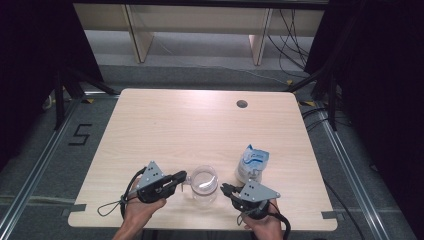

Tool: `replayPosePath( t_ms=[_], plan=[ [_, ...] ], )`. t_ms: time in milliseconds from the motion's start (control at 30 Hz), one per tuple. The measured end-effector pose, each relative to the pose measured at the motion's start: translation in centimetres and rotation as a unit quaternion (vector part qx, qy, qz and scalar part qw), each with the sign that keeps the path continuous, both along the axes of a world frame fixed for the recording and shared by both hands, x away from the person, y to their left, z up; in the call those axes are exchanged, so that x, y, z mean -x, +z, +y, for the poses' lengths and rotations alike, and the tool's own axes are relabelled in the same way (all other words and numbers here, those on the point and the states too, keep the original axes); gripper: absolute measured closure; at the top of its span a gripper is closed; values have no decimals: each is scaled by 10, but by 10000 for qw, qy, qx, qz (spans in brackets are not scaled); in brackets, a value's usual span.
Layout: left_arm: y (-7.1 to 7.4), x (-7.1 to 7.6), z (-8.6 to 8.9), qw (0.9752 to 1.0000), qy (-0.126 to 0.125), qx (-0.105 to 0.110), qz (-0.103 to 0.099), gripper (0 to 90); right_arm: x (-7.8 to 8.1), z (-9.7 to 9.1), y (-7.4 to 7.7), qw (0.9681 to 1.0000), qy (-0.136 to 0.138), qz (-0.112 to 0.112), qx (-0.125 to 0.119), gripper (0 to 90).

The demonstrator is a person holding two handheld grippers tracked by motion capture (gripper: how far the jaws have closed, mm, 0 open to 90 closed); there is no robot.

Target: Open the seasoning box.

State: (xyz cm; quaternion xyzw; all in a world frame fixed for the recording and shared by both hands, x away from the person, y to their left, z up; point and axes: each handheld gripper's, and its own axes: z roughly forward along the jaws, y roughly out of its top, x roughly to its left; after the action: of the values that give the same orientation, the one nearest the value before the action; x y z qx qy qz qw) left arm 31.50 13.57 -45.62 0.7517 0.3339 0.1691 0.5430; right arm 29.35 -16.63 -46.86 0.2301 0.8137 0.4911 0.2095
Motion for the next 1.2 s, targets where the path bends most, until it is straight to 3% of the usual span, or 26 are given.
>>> replayPosePath(
  t_ms=[633, 800, 900, 933, 1200],
  plan=[
    [-2, -1, 1, 9999, -29, 113, -6, 850, -6, 13, 10, 9999, 123, -67, 9, 858],
    [2, -3, 12, 9998, 74, 104, -143, 749, -6, 16, 14, 9999, 94, -61, 5, 859],
    [0, 0, 17, 9998, 72, 114, -128, 693, -6, 18, 16, 9999, 98, -96, 4, 857],
    [-3, 4, 22, 9999, 108, 45, 1, 660, -7, 20, 17, 9999, 85, -116, -28, 854],
    [-14, 18, 30, 9994, 162, -262, 131, 531, -7, 27, 27, 9996, 141, -221, -80, 850]
  ],
)
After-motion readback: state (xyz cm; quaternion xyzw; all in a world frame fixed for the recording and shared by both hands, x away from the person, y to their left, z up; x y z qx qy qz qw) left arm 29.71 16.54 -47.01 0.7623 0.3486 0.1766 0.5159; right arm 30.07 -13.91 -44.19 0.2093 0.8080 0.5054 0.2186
